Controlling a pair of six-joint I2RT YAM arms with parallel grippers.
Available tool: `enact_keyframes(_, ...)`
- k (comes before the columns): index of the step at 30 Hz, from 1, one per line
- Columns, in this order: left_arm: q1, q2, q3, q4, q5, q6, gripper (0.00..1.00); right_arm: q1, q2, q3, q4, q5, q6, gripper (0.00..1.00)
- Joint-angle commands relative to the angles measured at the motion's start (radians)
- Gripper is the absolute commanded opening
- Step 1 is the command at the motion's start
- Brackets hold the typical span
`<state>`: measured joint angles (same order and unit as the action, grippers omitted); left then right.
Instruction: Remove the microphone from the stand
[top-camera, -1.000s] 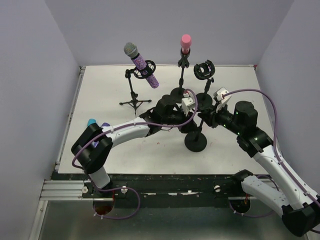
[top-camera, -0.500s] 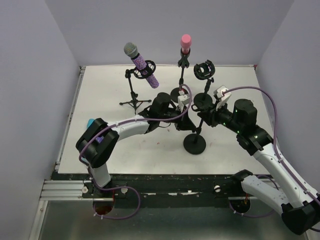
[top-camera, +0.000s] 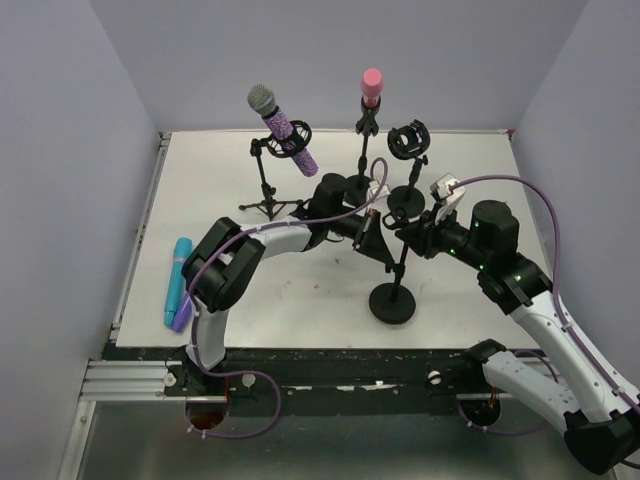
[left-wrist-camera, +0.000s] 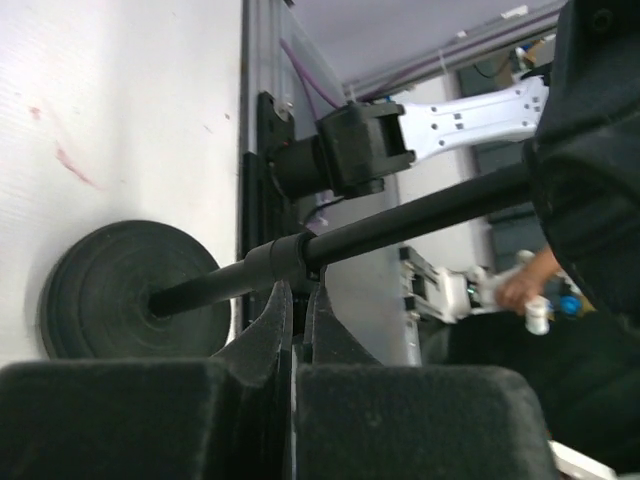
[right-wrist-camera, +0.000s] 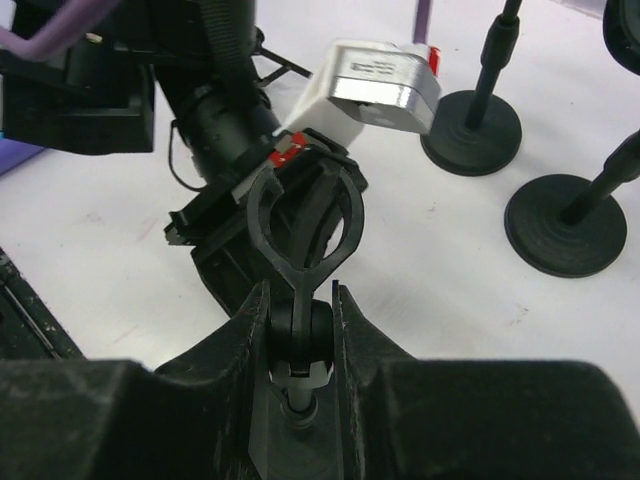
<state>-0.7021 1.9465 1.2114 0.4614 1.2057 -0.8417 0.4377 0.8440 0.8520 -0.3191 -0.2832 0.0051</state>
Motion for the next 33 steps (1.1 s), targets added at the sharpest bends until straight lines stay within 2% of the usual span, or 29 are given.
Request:
enact_keyframes(1, -0.04, 0.07, 0.096, -0.046, 0.279, -0.228, 0.17, -0.01, -0.011, 0.018, 0.005, 0.032, -0.065, 0.01)
enact_keyframes(2, -0.042, 0.08, 0.096, -0.015, 0.275, -0.273, 0.33, -0.008, -0.01, 0.018, 0.009, 0.032, -0.066, 0.0)
enact_keyframes(3, -0.034, 0.066, 0.08, -0.009, 0.258, -0.272, 0.53, -0.008, -0.011, 0.019, 0.011, 0.033, -0.067, 0.01)
enact_keyframes(4, -0.03, 0.037, 0.056, 0.0, 0.238, -0.252, 0.64, -0.01, -0.011, 0.019, 0.014, 0.035, -0.065, 0.01)
enact_keyframes(5, -0.022, 0.013, 0.042, 0.003, 0.223, -0.237, 0.67, -0.008, -0.011, 0.019, 0.018, 0.036, -0.065, 0.01)
enact_keyframes(7, -0.004, -0.043, 0.014, -0.006, 0.19, -0.197, 0.68, -0.008, -0.008, 0.024, 0.021, 0.041, -0.062, 0.01)
enact_keyframes(9, 0.024, -0.084, 0.008, -0.116, 0.143, -0.09, 0.72, -0.008, -0.008, 0.025, 0.026, 0.049, -0.062, 0.01)
enact_keyframes(15, 0.058, -0.19, 0.106, -0.726, -0.067, 0.427, 0.73, -0.007, -0.013, 0.024, 0.048, 0.067, -0.076, 0.01)
enact_keyframes(18, 0.059, -0.25, 0.111, -0.809, -0.171, 0.544, 0.73, -0.008, -0.011, 0.015, 0.075, 0.082, -0.086, 0.01)
enact_keyframes(21, 0.059, -0.329, 0.093, -0.825, -0.224, 0.61, 0.72, -0.01, -0.002, 0.01, 0.135, 0.101, -0.103, 0.01)
enact_keyframes(27, 0.058, -0.437, 0.106, -0.888, -0.233, 0.728, 0.69, -0.007, 0.009, -0.014, 0.284, 0.205, -0.135, 0.01)
enact_keyframes(33, 0.033, -0.492, 0.134, -0.989, -0.212, 0.878, 0.68, -0.008, -0.014, -0.091, 0.365, 0.226, -0.165, 0.01)
